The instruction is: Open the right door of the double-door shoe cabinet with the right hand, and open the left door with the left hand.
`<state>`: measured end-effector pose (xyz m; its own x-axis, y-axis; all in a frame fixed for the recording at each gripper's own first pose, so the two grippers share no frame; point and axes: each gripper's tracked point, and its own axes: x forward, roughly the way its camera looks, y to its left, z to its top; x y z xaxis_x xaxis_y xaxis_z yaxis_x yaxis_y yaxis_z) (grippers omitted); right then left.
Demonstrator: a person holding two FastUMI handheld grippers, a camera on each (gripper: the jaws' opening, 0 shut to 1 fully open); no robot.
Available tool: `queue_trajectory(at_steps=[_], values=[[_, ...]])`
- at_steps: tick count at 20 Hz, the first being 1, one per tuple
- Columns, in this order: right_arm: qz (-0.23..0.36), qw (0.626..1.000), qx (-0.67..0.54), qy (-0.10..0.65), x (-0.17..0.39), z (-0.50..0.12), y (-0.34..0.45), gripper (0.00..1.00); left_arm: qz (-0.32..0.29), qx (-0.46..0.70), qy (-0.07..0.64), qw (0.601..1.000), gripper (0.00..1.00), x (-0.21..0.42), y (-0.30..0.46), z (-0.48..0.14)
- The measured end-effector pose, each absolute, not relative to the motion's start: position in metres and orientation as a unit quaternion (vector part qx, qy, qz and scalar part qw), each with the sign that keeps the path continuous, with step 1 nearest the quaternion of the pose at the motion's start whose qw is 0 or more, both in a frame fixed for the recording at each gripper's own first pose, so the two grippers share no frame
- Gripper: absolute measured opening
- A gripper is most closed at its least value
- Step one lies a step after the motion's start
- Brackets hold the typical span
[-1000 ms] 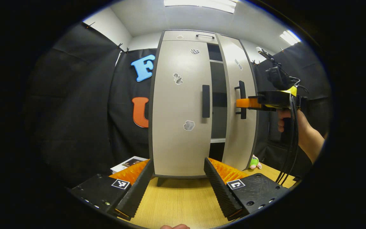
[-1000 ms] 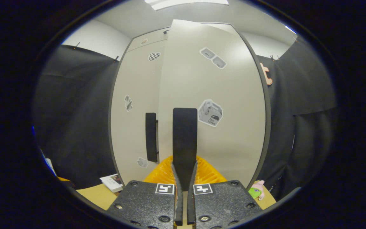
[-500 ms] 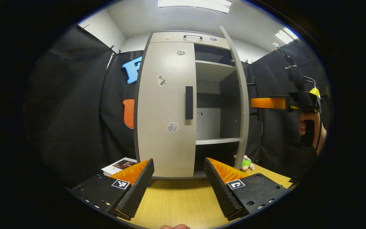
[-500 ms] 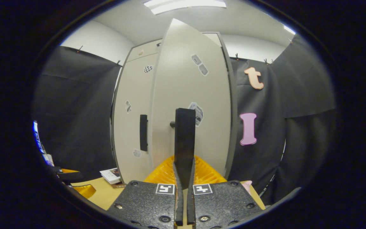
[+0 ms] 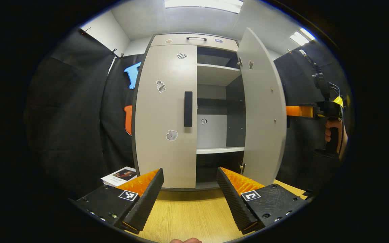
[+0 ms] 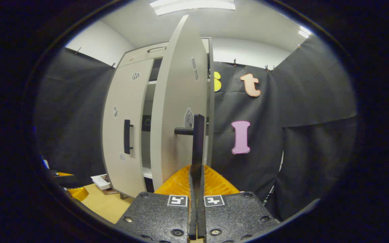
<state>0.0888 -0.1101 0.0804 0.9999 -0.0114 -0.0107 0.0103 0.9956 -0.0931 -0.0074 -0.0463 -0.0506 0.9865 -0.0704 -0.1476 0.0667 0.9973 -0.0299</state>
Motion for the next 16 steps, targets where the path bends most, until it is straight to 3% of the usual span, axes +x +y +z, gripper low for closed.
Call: queue_trajectory(at_steps=[16], values=[[-0.009,0.999,-0.031,0.004,0.081,0.068,-0.132,0.04,-0.032,-0.011,0.074,0.997,0.95,-0.013,-0.054,-0.048]])
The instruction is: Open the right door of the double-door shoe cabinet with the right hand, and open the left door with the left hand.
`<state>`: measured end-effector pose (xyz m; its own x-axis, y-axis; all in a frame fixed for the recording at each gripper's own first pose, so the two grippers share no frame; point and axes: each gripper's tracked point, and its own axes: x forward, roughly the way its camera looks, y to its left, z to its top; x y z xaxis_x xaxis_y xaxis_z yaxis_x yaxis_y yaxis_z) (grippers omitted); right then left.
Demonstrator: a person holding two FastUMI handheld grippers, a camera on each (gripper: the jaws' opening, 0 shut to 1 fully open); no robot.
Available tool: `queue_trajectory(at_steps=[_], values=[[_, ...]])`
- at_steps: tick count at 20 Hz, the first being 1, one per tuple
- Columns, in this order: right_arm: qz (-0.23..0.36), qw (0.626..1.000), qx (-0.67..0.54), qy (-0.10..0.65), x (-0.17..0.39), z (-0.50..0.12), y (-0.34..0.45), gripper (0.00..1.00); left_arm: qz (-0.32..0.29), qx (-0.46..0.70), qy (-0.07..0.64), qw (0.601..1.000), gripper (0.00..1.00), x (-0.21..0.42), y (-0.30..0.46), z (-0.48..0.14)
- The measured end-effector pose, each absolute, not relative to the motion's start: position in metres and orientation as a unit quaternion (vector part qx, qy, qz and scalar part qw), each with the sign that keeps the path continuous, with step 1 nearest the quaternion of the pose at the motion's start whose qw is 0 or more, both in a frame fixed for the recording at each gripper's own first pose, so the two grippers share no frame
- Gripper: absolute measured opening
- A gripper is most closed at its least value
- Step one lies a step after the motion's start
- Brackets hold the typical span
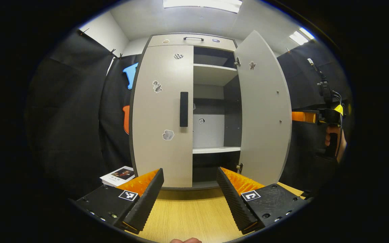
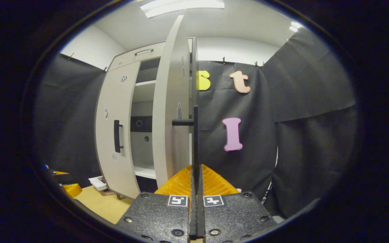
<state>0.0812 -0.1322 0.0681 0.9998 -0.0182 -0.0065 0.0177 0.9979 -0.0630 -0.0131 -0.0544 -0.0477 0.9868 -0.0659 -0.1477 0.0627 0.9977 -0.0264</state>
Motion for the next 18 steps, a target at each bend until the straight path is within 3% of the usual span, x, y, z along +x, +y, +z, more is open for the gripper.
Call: queue_trajectory(at_steps=[3,10,14,18], values=[[-0.041,0.997,-0.068,-0.005,0.071,0.071,-0.135,0.07,-0.032,-0.012,0.069,0.997,0.95,-0.015,-0.053,-0.043],[-0.067,0.995,-0.067,-0.012,0.002,0.073,-0.123,0.43,-0.038,-0.021,0.060,0.997,0.95,-0.015,-0.050,-0.037],[-0.033,0.997,-0.051,-0.049,-0.035,0.080,-0.086,0.69,-0.038,-0.045,0.054,0.997,0.95,-0.015,-0.046,-0.034],[-0.014,0.994,-0.083,-0.073,-0.038,0.076,-0.059,0.76,-0.046,-0.052,0.013,0.997,0.95,0.025,-0.037,0.004]])
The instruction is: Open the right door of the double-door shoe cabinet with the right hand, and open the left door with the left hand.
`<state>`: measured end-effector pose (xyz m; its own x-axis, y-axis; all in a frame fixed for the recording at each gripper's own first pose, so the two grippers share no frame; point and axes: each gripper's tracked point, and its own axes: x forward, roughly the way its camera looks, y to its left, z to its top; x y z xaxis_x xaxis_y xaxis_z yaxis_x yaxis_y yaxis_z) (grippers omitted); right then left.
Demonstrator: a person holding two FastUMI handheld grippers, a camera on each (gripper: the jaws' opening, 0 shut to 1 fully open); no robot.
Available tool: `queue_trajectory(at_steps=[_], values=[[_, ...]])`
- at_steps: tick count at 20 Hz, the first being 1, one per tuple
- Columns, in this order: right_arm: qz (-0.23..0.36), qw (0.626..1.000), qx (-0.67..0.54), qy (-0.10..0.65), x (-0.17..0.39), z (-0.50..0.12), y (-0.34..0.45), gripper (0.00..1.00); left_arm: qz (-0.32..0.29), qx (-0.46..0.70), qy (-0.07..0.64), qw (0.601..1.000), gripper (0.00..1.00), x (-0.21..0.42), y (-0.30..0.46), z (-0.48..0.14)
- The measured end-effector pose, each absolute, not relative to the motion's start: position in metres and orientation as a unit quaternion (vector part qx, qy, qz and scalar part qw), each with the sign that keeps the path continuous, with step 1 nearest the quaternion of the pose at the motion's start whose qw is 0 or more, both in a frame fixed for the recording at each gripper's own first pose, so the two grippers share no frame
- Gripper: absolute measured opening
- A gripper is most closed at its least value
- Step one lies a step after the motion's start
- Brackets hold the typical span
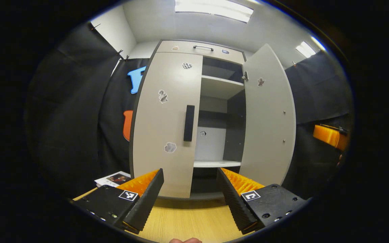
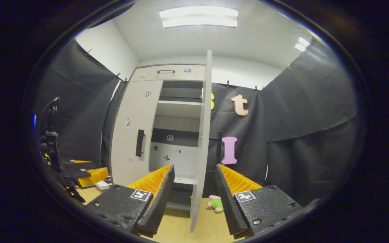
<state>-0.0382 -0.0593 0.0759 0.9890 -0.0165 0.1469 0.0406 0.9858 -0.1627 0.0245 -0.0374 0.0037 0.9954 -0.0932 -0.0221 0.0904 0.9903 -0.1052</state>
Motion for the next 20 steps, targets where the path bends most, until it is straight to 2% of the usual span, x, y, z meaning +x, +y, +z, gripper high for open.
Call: queue_trajectory(at_steps=[1,2,5,12,16,20], values=[[-0.005,0.994,-0.087,-0.066,-0.035,0.070,-0.053,0.76,-0.050,-0.047,0.003,0.998,0.95,0.042,-0.036,0.017],[0.004,0.995,-0.086,-0.057,-0.031,0.063,-0.045,0.80,-0.067,-0.049,-0.004,0.997,0.95,0.058,-0.042,0.028],[0.028,0.997,-0.066,-0.038,-0.024,0.048,-0.032,0.76,-0.116,-0.083,-0.005,0.990,0.93,0.114,-0.061,0.053],[-0.006,0.998,-0.063,-0.019,-0.020,0.032,-0.062,0.76,-0.062,-0.033,0.033,0.997,0.92,0.236,-0.042,0.044],[-0.035,0.998,-0.040,-0.012,-0.018,0.029,-0.089,0.76,-0.054,-0.024,0.065,0.996,0.92,0.266,-0.047,0.020],[-0.059,0.998,-0.019,-0.008,-0.017,0.025,-0.110,0.76,-0.037,-0.022,0.058,0.997,0.92,0.272,-0.049,0.019]])
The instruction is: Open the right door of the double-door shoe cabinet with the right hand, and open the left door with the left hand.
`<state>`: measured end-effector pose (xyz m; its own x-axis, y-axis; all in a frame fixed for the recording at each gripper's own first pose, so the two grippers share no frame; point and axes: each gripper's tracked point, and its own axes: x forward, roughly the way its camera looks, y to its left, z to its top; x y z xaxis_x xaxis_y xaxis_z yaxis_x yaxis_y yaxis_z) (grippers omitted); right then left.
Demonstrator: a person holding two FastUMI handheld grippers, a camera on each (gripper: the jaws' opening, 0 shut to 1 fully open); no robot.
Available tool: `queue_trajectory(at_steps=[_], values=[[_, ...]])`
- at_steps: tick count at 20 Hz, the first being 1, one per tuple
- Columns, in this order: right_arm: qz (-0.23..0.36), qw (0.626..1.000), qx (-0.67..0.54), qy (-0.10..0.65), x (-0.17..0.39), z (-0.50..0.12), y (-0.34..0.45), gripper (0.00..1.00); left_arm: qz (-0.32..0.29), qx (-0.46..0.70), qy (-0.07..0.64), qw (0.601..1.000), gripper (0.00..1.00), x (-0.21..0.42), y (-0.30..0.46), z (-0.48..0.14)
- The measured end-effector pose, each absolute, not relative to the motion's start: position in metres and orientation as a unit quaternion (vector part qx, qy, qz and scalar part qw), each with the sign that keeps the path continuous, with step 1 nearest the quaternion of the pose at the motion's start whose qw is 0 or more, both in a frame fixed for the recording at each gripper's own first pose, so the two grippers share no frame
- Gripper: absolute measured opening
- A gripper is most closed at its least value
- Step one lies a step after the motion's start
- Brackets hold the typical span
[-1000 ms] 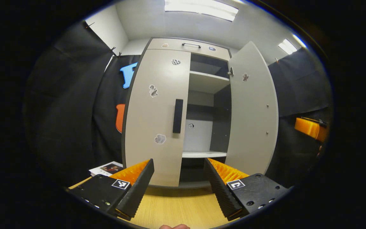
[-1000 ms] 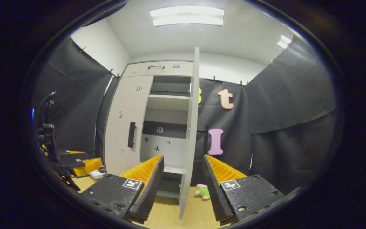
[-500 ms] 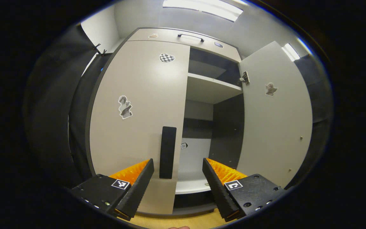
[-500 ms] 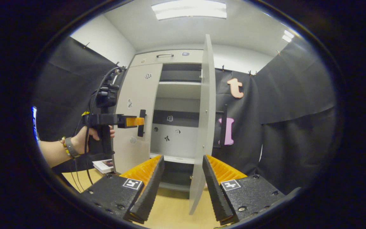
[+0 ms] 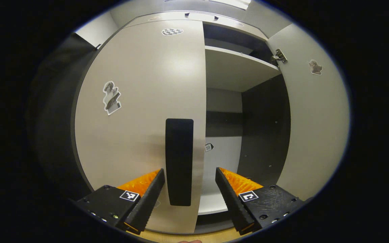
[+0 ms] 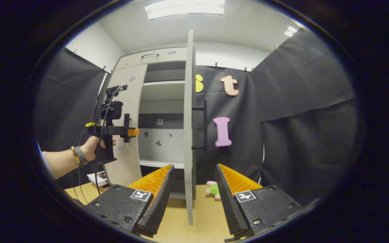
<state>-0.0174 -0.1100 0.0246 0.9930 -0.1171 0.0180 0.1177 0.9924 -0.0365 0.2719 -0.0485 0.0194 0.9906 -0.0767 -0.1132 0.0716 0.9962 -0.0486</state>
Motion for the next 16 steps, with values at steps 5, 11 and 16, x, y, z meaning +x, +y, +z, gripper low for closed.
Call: queue_trajectory(at_steps=[5,11,16], values=[[-0.060,0.998,-0.001,-0.001,-0.010,0.020,-0.115,0.76,-0.028,-0.010,0.057,0.998,0.88,0.274,-0.042,0.017],[-0.048,0.999,-0.001,0.002,-0.005,0.014,-0.111,0.76,-0.023,-0.027,0.056,0.998,0.48,0.276,-0.031,0.016],[-0.048,0.999,0.001,0.002,-0.011,0.013,-0.113,0.76,-0.005,-0.001,0.054,0.999,0.28,0.273,-0.030,0.014]])
